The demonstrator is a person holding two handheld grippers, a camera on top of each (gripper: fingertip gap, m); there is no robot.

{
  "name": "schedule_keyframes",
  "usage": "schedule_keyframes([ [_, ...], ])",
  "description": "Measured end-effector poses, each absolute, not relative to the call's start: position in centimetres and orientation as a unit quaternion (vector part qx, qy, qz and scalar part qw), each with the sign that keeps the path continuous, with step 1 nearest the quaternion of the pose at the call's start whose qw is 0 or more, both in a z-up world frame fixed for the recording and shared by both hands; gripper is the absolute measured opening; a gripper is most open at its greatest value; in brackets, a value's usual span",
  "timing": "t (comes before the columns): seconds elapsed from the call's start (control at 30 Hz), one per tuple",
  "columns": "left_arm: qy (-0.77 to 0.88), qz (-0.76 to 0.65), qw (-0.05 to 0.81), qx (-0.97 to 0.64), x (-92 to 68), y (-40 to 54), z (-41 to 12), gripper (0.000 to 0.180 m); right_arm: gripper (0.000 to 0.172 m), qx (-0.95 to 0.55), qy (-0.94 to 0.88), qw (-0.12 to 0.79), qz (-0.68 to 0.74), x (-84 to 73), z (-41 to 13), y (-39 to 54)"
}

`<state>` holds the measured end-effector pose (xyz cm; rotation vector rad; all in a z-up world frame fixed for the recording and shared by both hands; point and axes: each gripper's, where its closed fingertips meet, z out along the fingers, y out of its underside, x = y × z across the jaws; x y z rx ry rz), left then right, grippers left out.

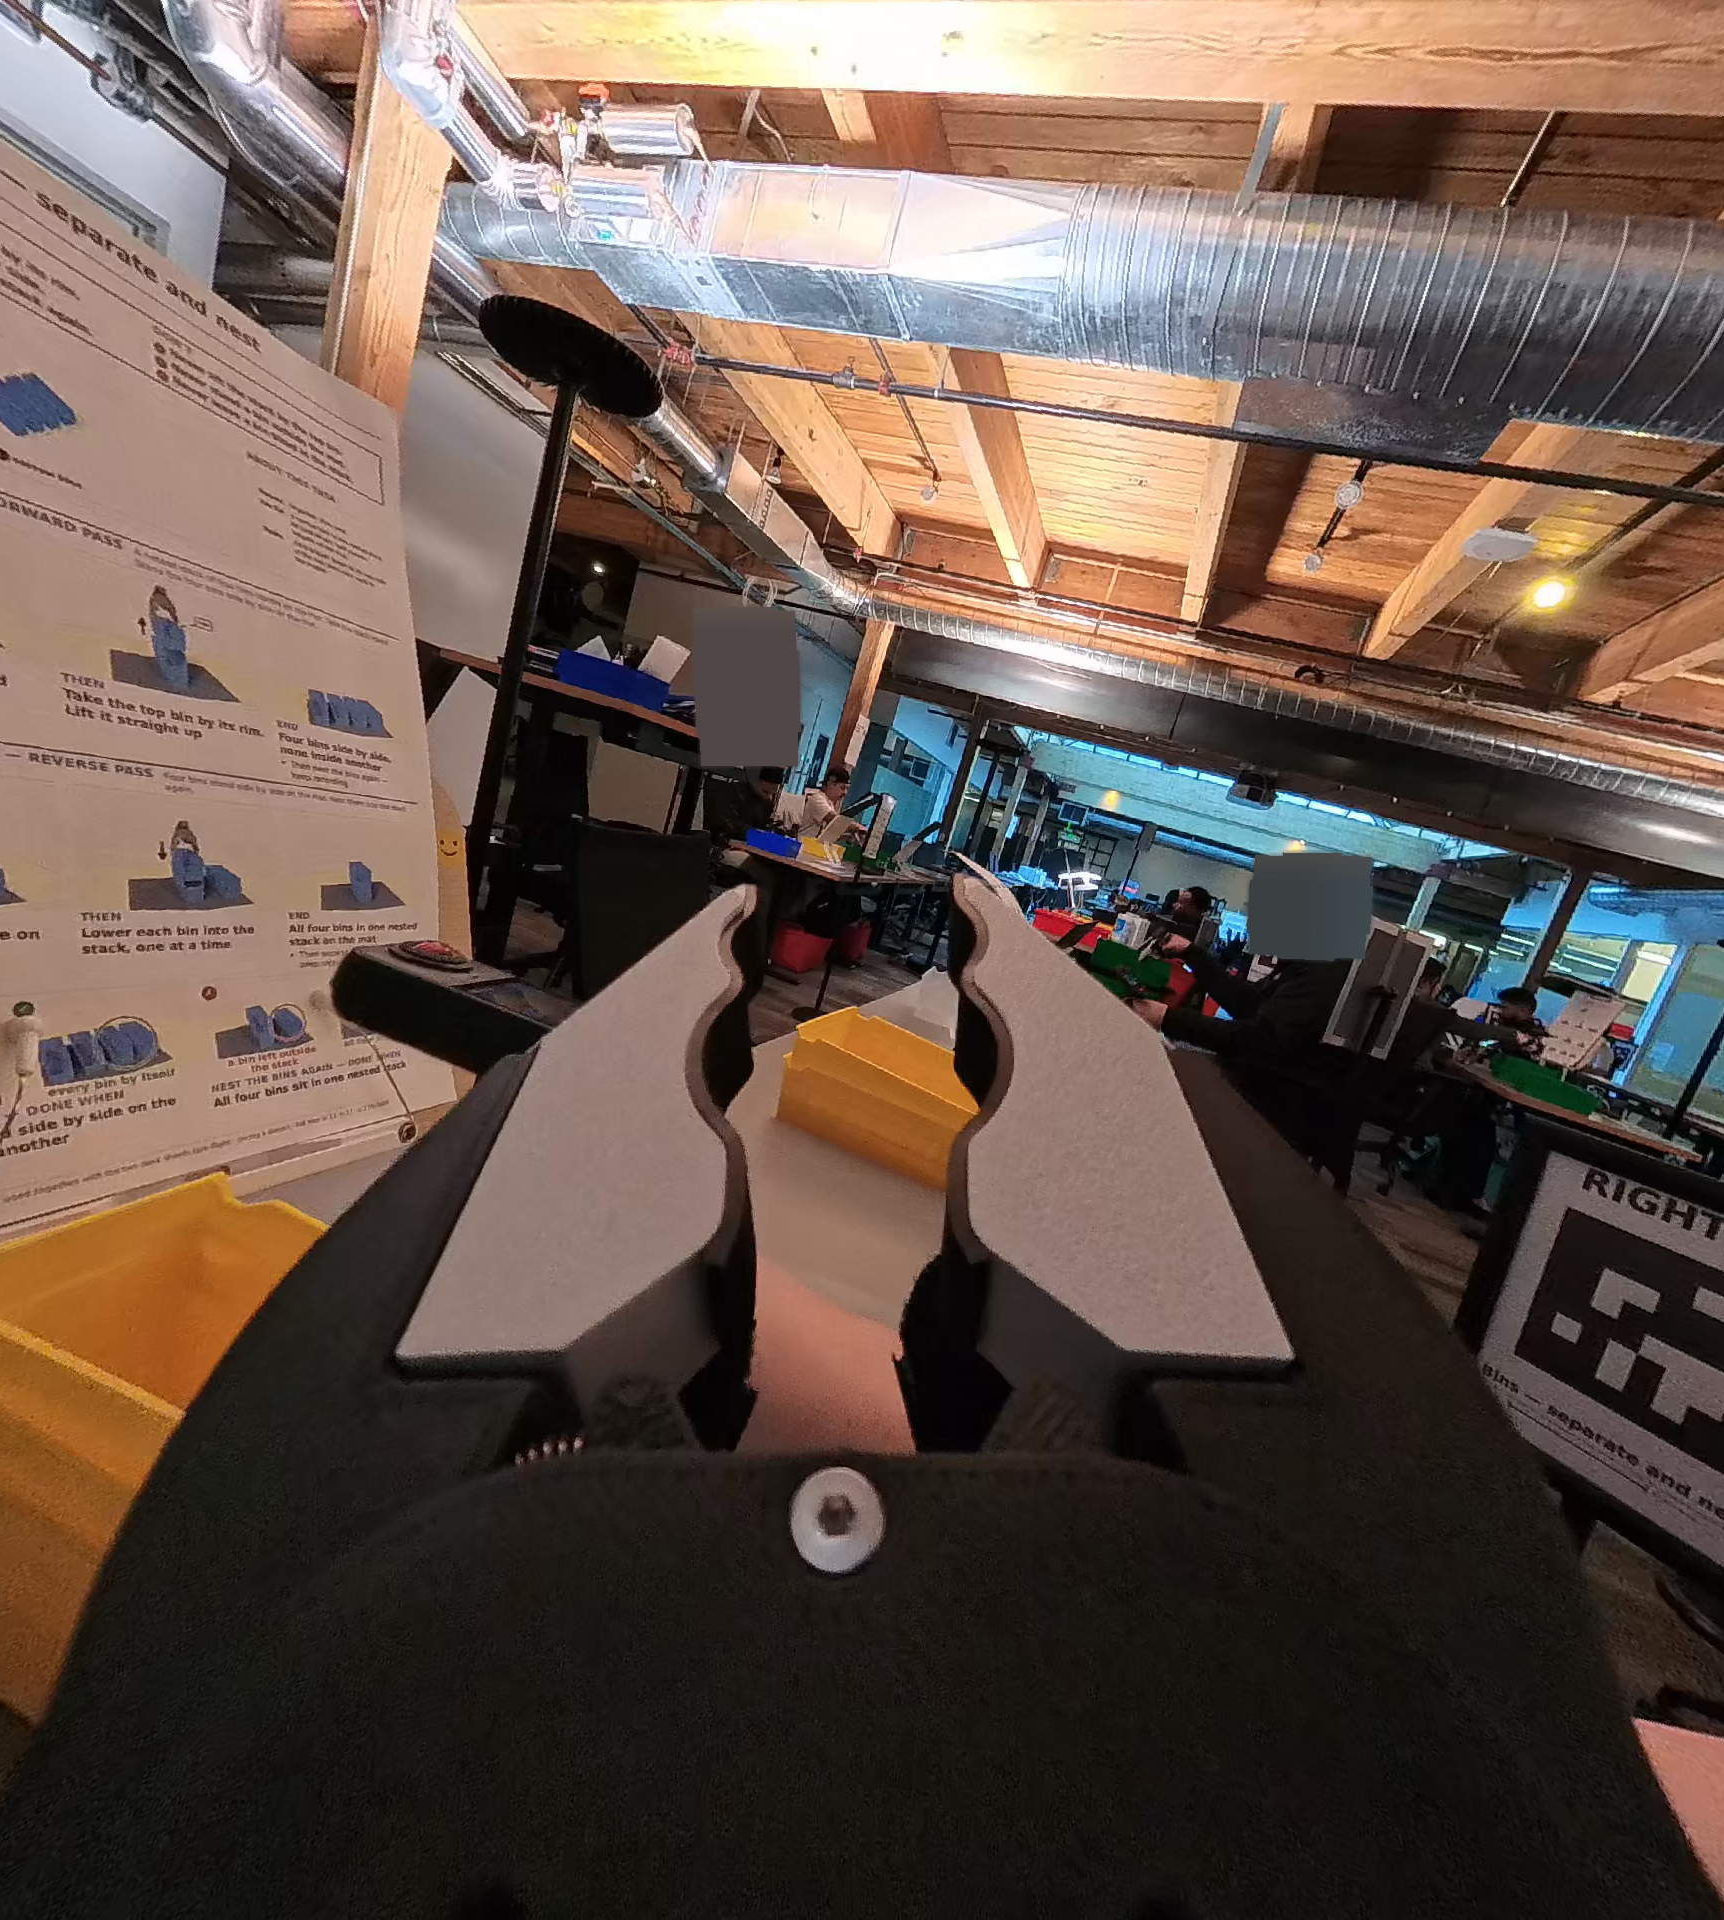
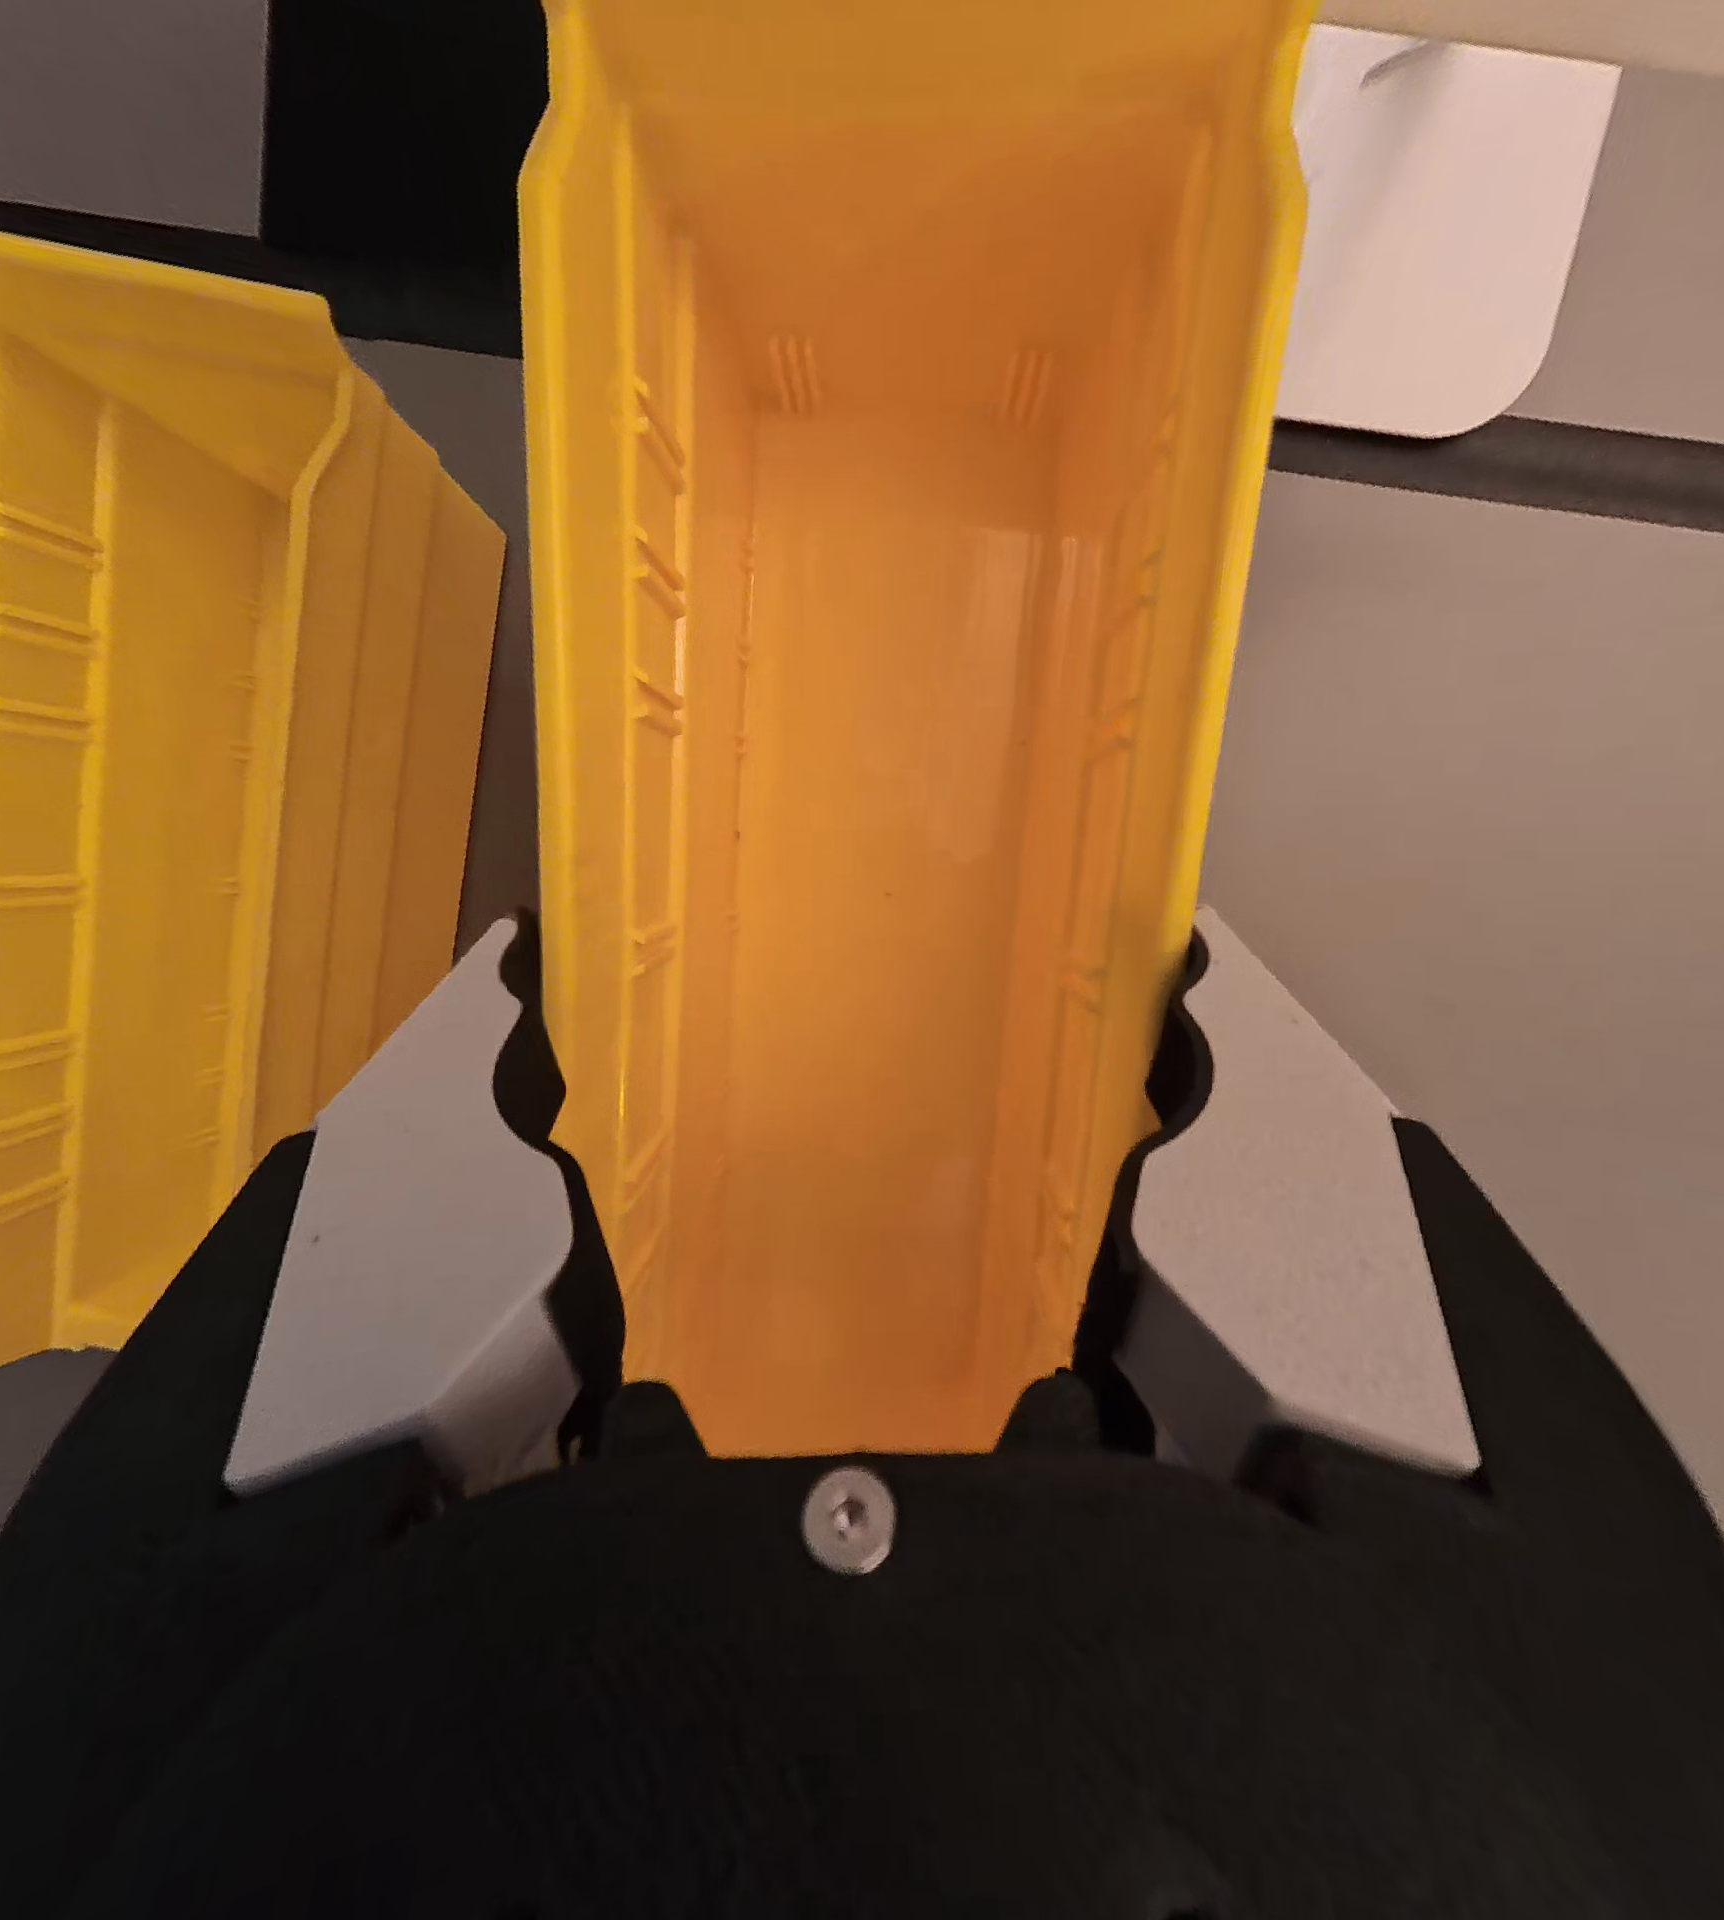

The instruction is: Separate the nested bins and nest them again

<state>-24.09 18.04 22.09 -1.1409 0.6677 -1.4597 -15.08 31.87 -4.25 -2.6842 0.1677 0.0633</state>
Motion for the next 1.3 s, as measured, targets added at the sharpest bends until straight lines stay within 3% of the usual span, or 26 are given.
schedule_keyframes([
  [0.13,0.288,-0.612,0.553,-0.487,-23.6,17.9,22.0,0.033,0.119,-0.973,0.083,0.216,0.014,-14.5,-4.3,31.5],
  [0.3,0.295,-0.605,0.550,-0.495,-23.1,17.8,21.7,0.034,0.133,-0.974,0.063,0.217,-0.011,-14.3,-4.3,31.4],
  [0.43,0.292,-0.600,0.555,-0.496,-23.2,17.9,21.8,0.033,0.138,-0.967,0.018,0.256,-0.004,-14.6,-1.2,30.9],
  [0.53,0.298,-0.597,0.554,-0.498,-23.0,17.7,21.7,0.034,0.136,-0.941,-0.041,0.336,0.008,-14.7,4.1,30.1],
  [0.67,0.298,-0.590,0.557,-0.503,-22.7,17.8,21.6,0.034,0.132,-0.834,-0.144,0.531,0.049,-14.5,13.7,27.7],
  [0.8,0.305,-0.578,0.560,-0.510,-22.0,17.7,21.5,0.034,0.132,-0.687,-0.223,0.691,-0.020,-10.3,19.2,23.3],
  [0.9,0.315,-0.566,0.564,-0.512,-20.9,17.3,21.5,0.034,0.132,-0.657,-0.240,0.715,-0.002,-7.2,18.6,20.6],
  [1.1,0.357,-0.521,0.570,-0.525,-17.3,15.9,20.7,0.035,0.129,-0.606,-0.254,0.726,0.203,-5.3,18.0,16.4],
  [1.13,0.364,-0.513,0.572,-0.527,-16.8,15.6,20.6,0.035,0.116,-0.599,-0.263,0.720,0.233,-5.3,18.1,16.1],
  [1.27,0.388,-0.472,0.579,-0.539,-15.1,15.3,19.7,0.035,0.030,-0.533,-0.272,0.678,0.427,-6.4,19.8,14.3],
  [1.3,0.389,-0.466,0.581,-0.542,-14.8,15.3,19.6,0.034,0.018,-0.508,-0.283,0.674,0.456,-6.7,20.2,13.7],
])
